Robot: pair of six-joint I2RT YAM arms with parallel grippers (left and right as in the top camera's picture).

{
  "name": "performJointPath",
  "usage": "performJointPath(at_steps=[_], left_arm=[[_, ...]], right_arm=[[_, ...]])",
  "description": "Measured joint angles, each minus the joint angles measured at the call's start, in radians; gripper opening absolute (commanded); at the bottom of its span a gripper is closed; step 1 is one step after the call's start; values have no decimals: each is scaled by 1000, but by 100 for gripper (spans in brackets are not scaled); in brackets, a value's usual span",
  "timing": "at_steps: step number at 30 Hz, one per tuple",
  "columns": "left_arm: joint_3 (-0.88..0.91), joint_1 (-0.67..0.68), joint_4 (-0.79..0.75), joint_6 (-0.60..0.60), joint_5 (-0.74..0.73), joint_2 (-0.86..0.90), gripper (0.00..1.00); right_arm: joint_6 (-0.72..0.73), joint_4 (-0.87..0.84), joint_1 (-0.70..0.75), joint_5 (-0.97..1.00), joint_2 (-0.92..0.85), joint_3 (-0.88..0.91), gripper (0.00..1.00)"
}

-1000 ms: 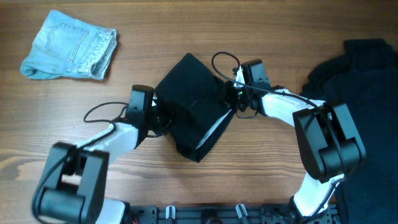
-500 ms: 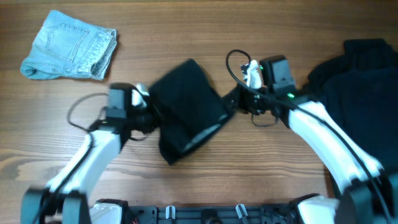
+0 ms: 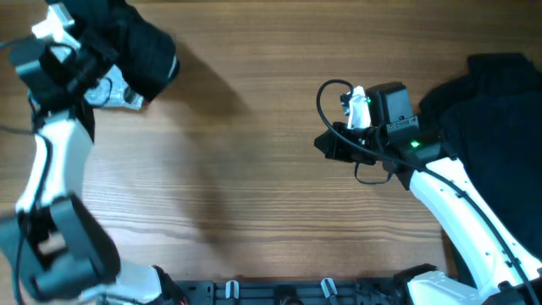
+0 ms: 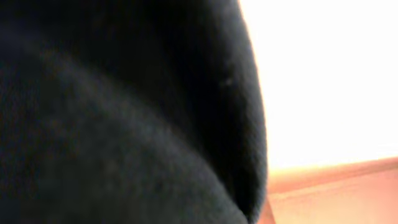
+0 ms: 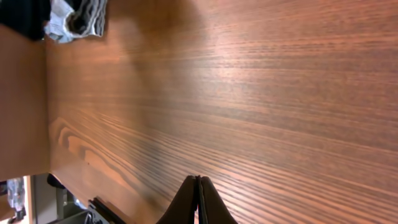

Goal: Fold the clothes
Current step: 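Carry the bundle with the left gripper onto the denim shorts at top left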

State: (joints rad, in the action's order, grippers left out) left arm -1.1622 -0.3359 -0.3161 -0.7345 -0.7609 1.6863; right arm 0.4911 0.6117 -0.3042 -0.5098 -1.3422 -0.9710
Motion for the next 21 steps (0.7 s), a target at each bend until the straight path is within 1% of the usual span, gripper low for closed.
performJointPath(at_steps=[2,4,6,7,9,12,14,18,21], left_arm=[[-121,2,-7,-11,-26,116,4],[-299,10,-28,-28,-49,241,4],[-417,23,-32,-50,-46,288,4],[-447,32,-37,-64,-37,292,4],[-473,55,-40,-80,-9,293,4],[-480,105,92,-87,54,319,4],[-480,108,100,-87,69,383,4],[-480,82,127,-85,84,492,5],[-480,26,230,-29,85,507,7]], right_arm=[[0,-1,0,4,0,0,5],[0,-2,0,11,0,0,5],[0,-5,0,18,0,0,5],[0,-5,0,19,0,0,5],[1,-6,0,21,0,0,5],[1,-3,0,21,0,0,5],[1,2,0,21,0,0,5],[1,6,0,21,0,0,5],[0,13,0,21,0,0,6]])
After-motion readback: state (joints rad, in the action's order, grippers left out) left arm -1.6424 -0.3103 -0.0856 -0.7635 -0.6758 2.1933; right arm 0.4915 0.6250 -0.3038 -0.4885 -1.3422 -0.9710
